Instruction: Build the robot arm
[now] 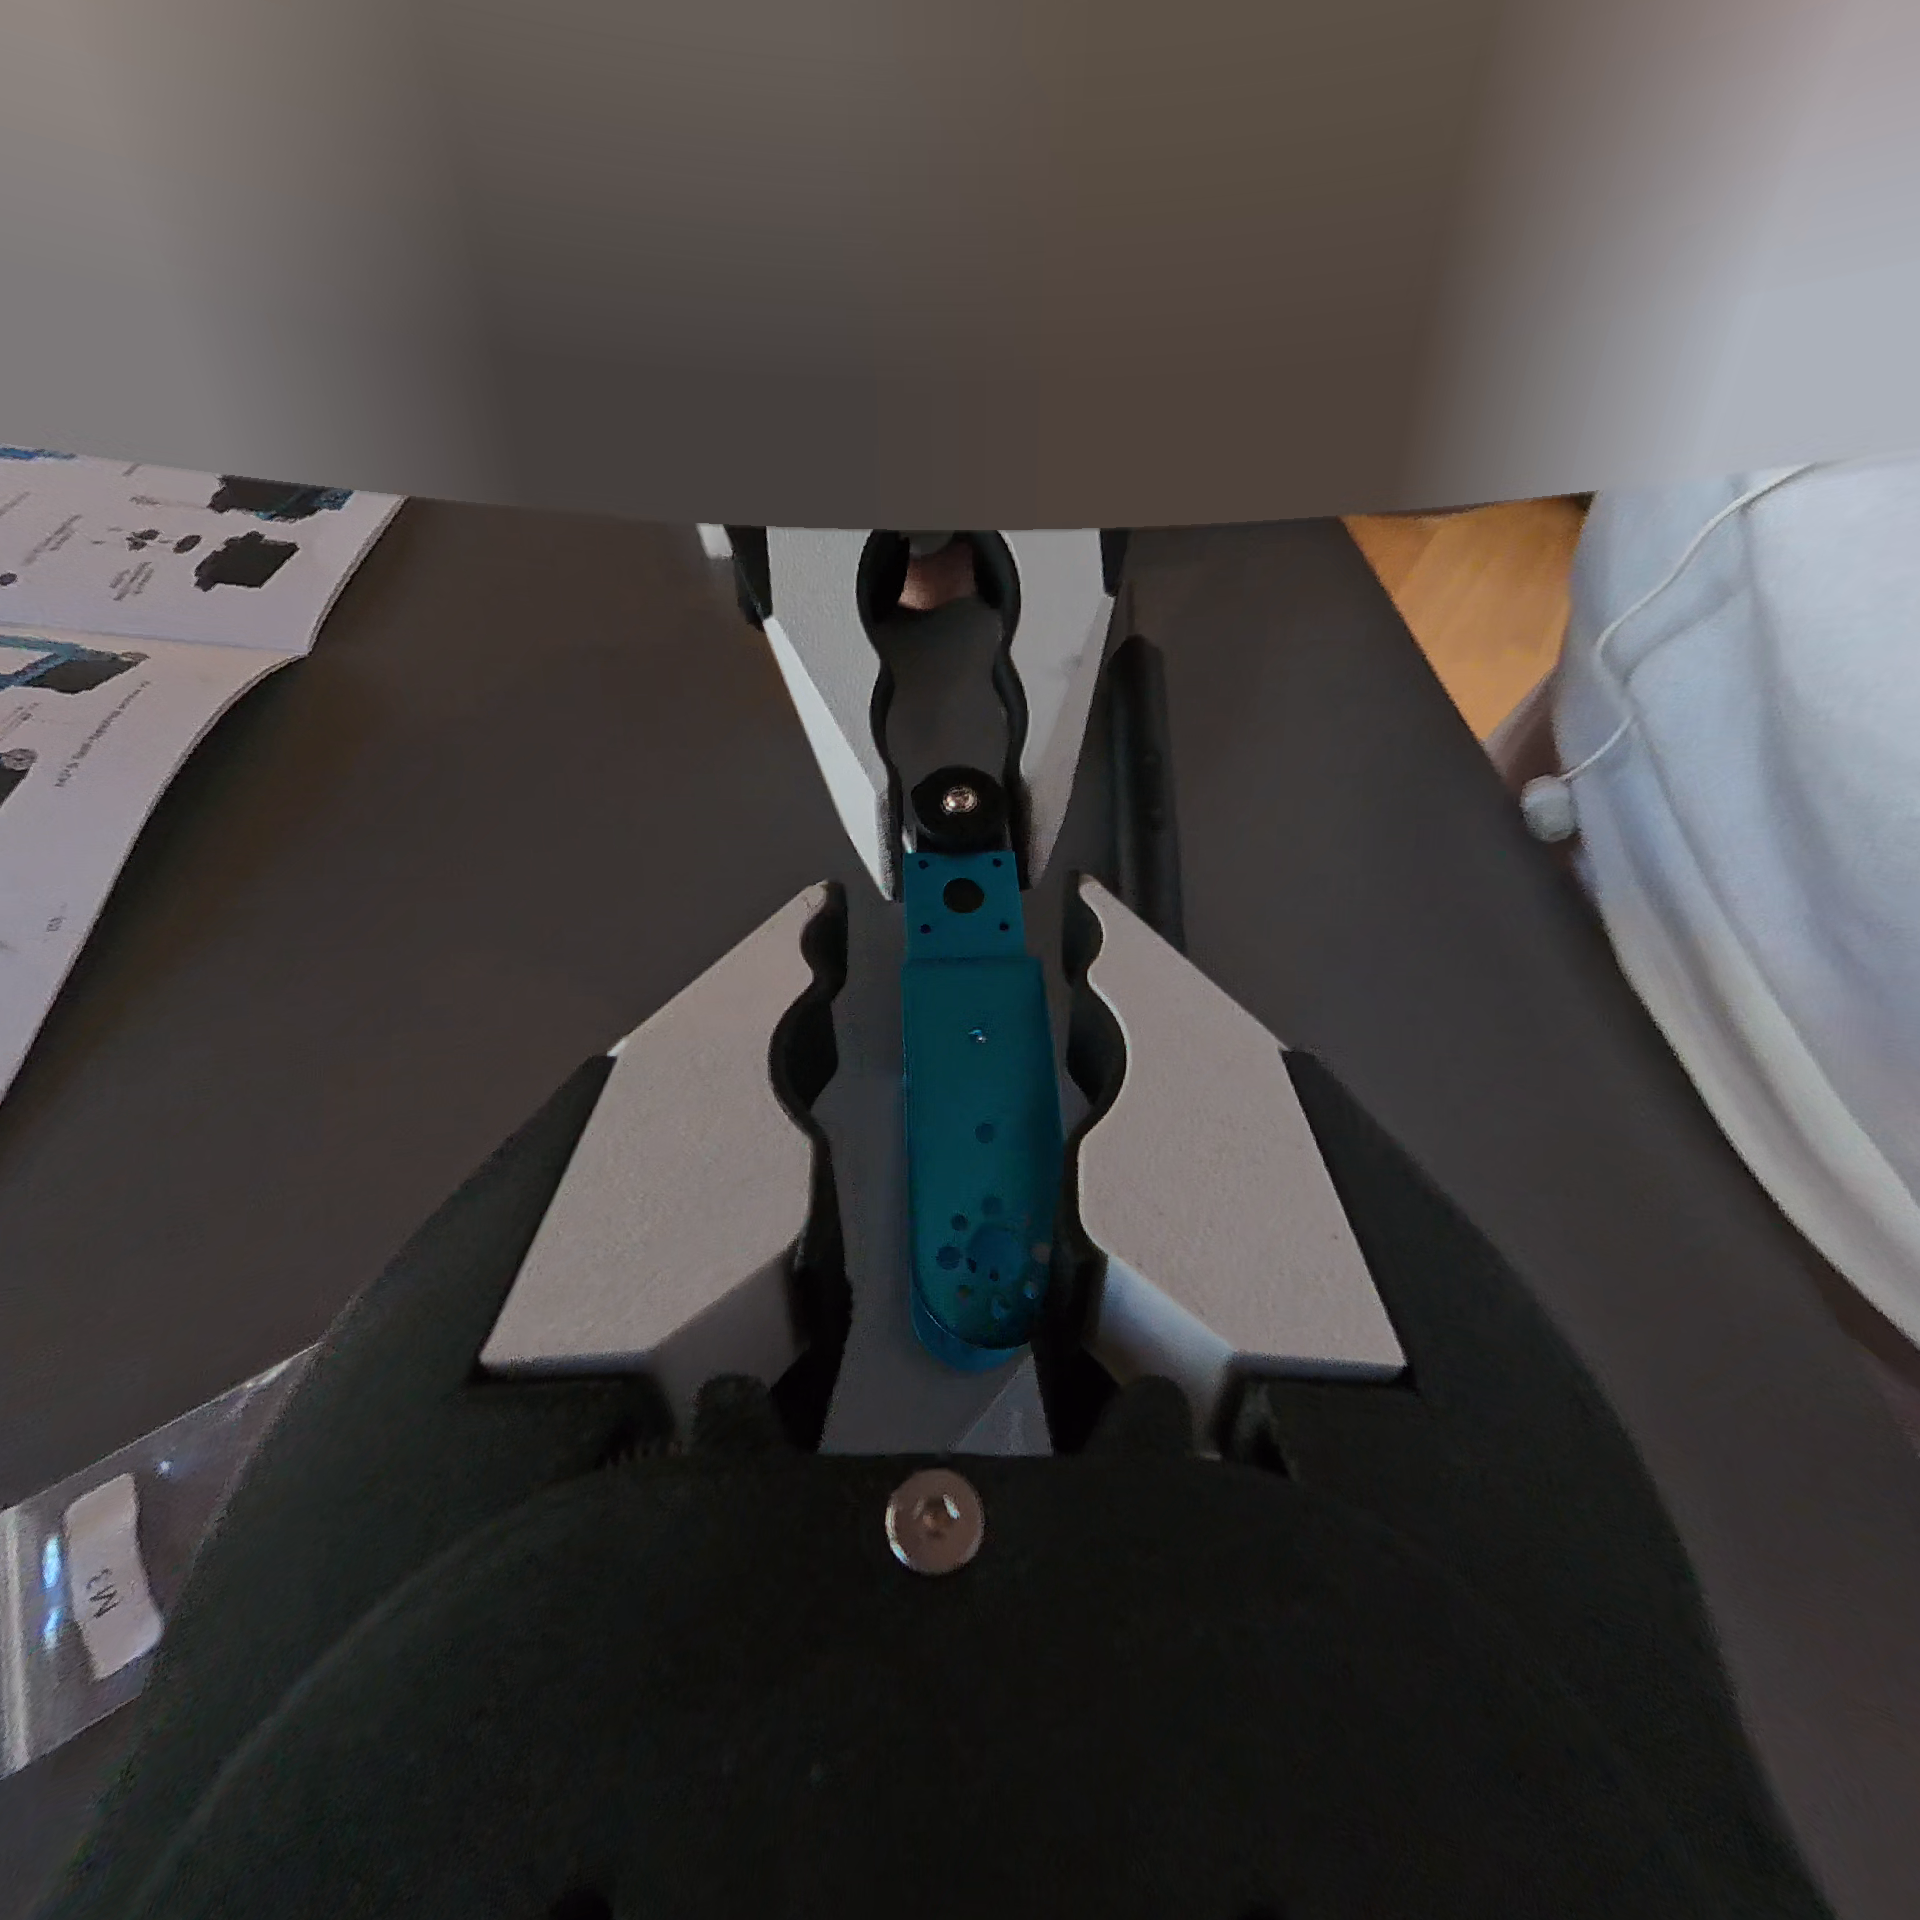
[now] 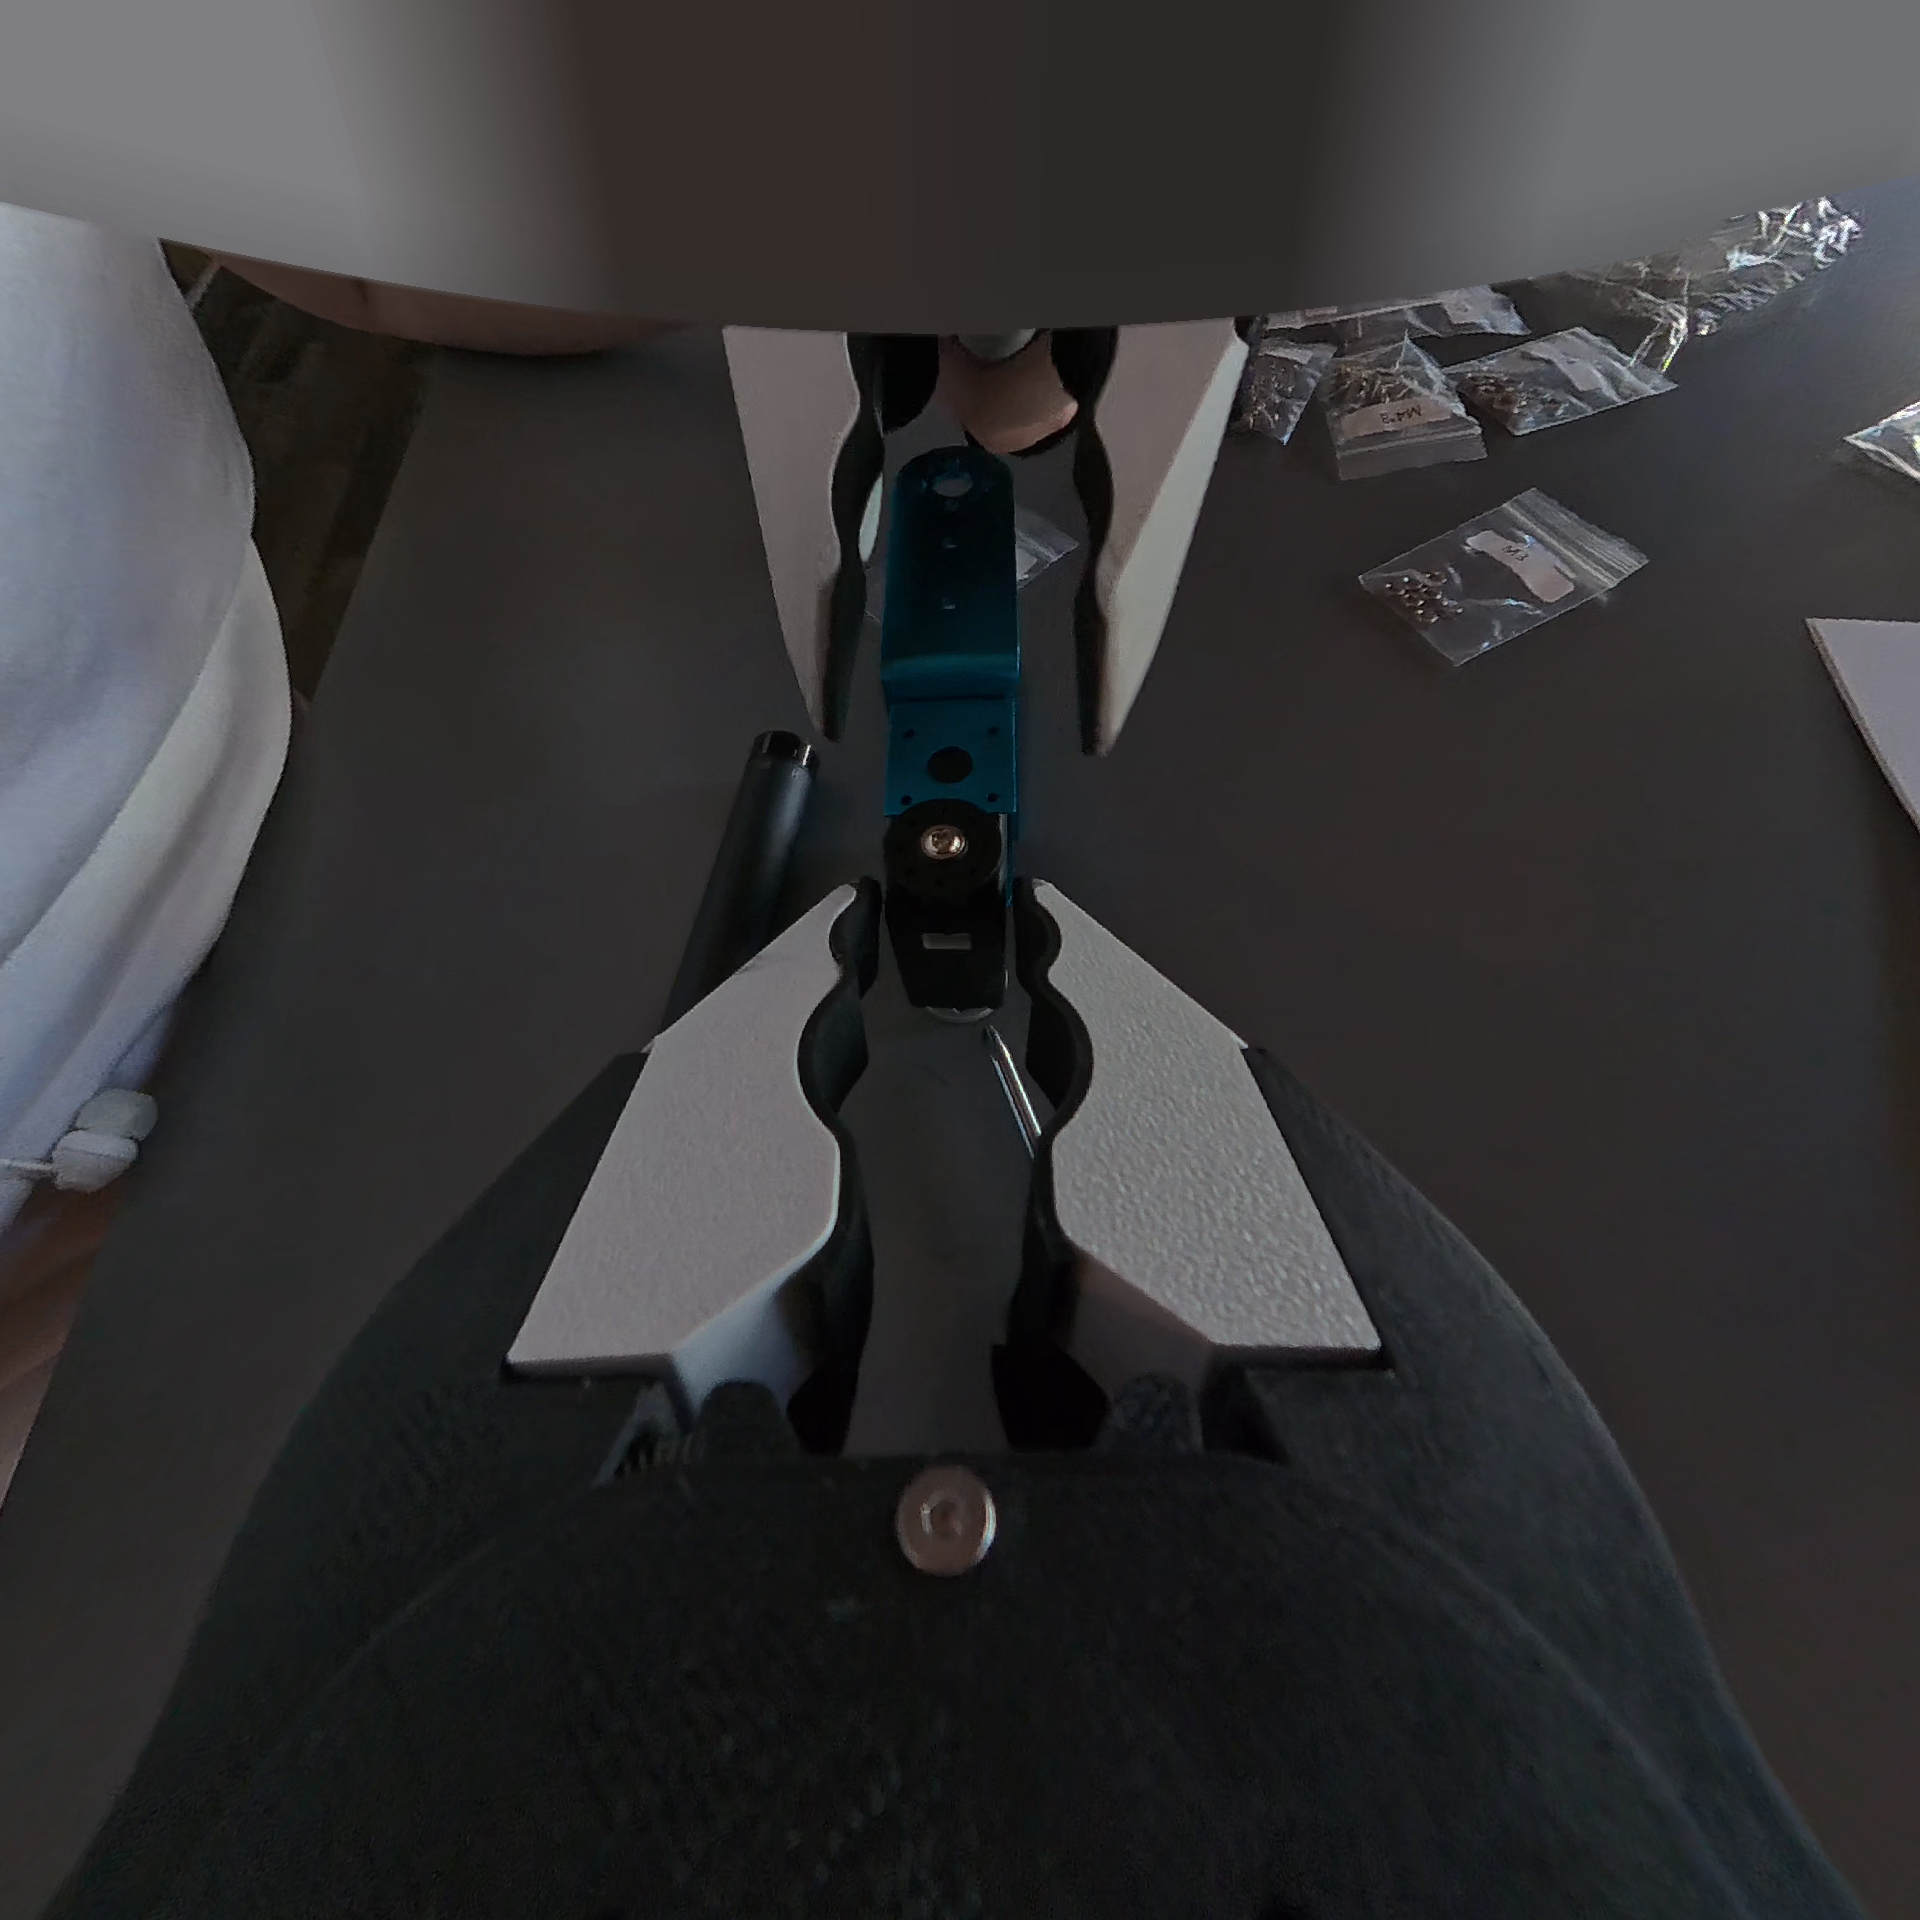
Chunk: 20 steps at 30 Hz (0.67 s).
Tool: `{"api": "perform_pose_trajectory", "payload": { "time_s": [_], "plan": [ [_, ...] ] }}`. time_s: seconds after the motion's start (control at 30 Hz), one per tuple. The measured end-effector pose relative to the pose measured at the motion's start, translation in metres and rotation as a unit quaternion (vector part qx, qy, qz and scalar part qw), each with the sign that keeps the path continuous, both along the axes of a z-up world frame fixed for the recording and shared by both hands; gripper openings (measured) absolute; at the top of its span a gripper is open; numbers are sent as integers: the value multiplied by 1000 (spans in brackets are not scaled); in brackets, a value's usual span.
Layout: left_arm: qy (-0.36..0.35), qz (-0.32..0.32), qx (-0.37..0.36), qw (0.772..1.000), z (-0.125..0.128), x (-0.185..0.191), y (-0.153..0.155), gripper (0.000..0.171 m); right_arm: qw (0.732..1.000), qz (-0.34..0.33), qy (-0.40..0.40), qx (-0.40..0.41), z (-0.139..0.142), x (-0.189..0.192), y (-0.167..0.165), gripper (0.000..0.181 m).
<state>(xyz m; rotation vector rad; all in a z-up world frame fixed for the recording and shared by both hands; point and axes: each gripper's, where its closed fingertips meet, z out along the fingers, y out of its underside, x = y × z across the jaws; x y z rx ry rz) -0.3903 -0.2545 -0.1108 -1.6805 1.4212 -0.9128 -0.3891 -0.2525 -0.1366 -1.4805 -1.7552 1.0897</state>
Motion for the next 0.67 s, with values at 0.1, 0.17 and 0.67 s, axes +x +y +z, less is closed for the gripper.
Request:
{"api": "perform_pose_trajectory", "payload": {
  "time_s": [0.1, 0.17, 0.67],
  "plan": [
    [9, 2, 15, 1000, -5, 6, 0, 39, 1000, -1, 6, -8, 2, -1, -1, 30],
    [-2, -4, 15, 1000, -4, 10, -3, 28, 1000, -4, 12, -5, 4, -2, 0, 23],
    [1, 12, 37, 999, -9, 8, 1, 23, 999, -14, 1, -41, 3, -4, 2, 24]
  ]
}}
